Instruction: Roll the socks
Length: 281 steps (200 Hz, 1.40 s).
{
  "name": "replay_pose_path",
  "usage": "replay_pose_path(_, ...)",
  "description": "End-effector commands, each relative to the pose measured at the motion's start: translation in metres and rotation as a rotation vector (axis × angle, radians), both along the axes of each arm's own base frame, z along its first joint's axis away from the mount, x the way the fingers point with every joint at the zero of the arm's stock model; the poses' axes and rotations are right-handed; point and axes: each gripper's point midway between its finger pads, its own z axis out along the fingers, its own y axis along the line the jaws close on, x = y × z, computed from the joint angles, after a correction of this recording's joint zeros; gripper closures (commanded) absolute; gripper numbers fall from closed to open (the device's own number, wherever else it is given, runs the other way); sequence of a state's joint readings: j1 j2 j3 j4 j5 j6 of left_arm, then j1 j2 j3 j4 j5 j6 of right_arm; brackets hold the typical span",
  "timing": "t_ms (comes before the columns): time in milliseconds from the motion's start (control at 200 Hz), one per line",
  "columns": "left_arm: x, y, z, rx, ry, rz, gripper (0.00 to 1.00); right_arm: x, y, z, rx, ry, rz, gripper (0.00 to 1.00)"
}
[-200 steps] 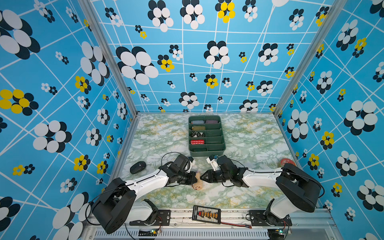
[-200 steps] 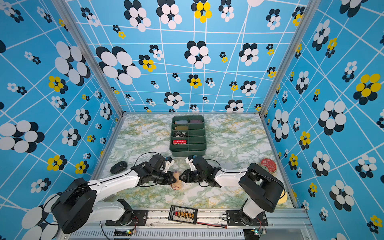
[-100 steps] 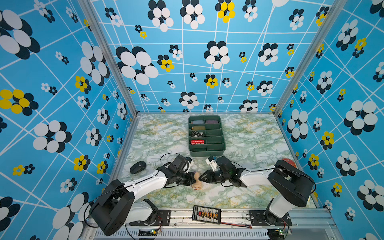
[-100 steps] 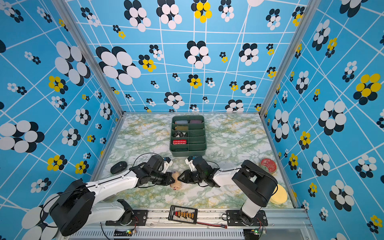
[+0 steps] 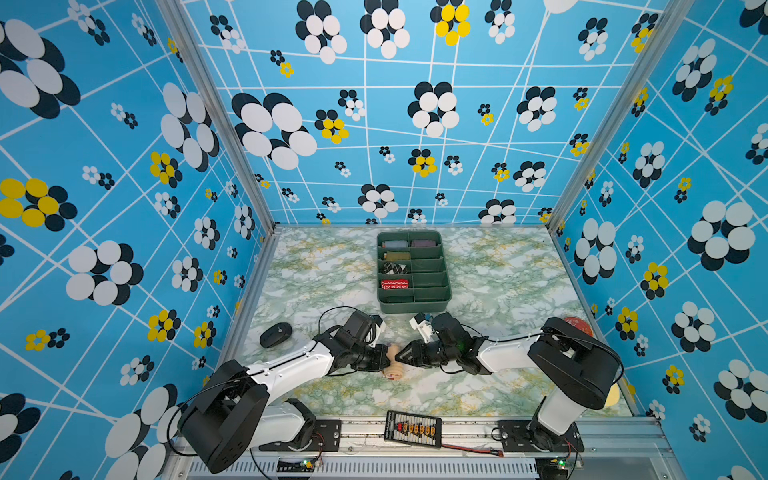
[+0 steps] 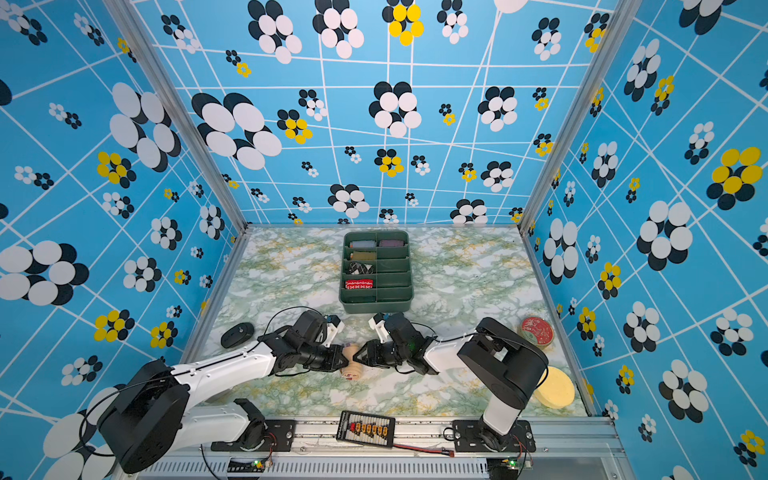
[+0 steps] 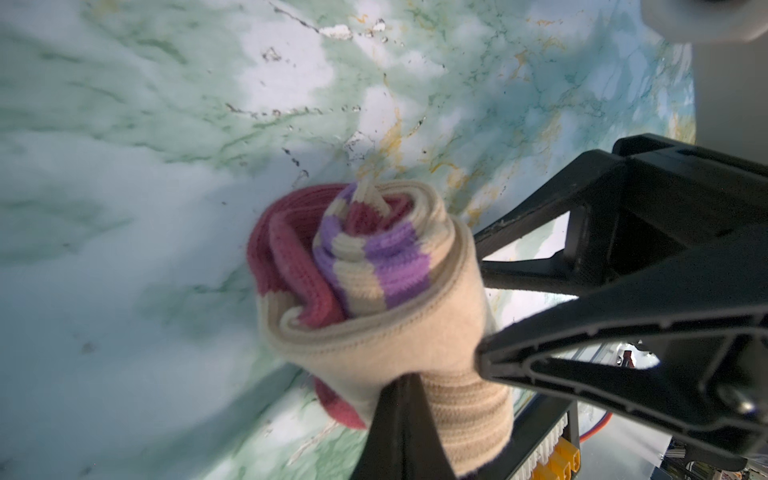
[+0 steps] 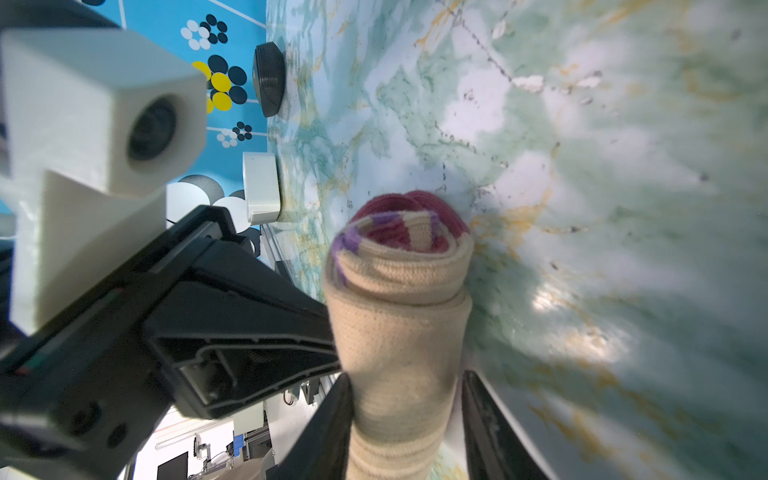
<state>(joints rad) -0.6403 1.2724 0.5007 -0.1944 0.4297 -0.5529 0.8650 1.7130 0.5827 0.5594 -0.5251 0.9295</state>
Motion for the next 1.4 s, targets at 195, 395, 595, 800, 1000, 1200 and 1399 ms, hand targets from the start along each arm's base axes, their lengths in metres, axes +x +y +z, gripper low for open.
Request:
replay_pose_path(195, -0.025, 0.034, -0.034, 0.151, 0.108, 0.029, 1.00, -0.003, 0.006, -0.008, -0.004, 0.028, 0.016, 0.55)
replay_pose_path(395, -0.025, 0.032, -0.035, 0.143, 0.109, 0.029, 1.00, -0.005, 0.010, -0.012, -0.025, 0.036, 0.031, 0.54)
replay_pose_path(595, -0.026, 0.031, -0.037, 0.132, 0.112, 0.031, 1.00, -0.007, 0.013, -0.015, -0.048, 0.040, 0.046, 0.54)
replay_pose_path(800, -0.025, 0.029, -0.037, 0.126, 0.112, 0.027, 1.00, -0.009, 0.014, -0.018, -0.067, 0.050, 0.051, 0.54)
replay_pose_path(1000, -0.024, 0.027, -0.037, 0.117, 0.110, 0.026, 1.00, -0.014, 0.017, -0.024, -0.112, 0.064, 0.079, 0.54)
replay_pose_path(1200, -0.024, 0.027, -0.038, 0.115, 0.111, 0.027, 1.00, -0.018, 0.014, -0.031, -0.186, 0.068, 0.102, 0.55)
replay_pose_path(1399, -0.023, 0.024, -0.038, 0.108, 0.110, 0.023, 1.00, -0.019, 0.016, -0.034, -0.223, 0.064, 0.120, 0.55)
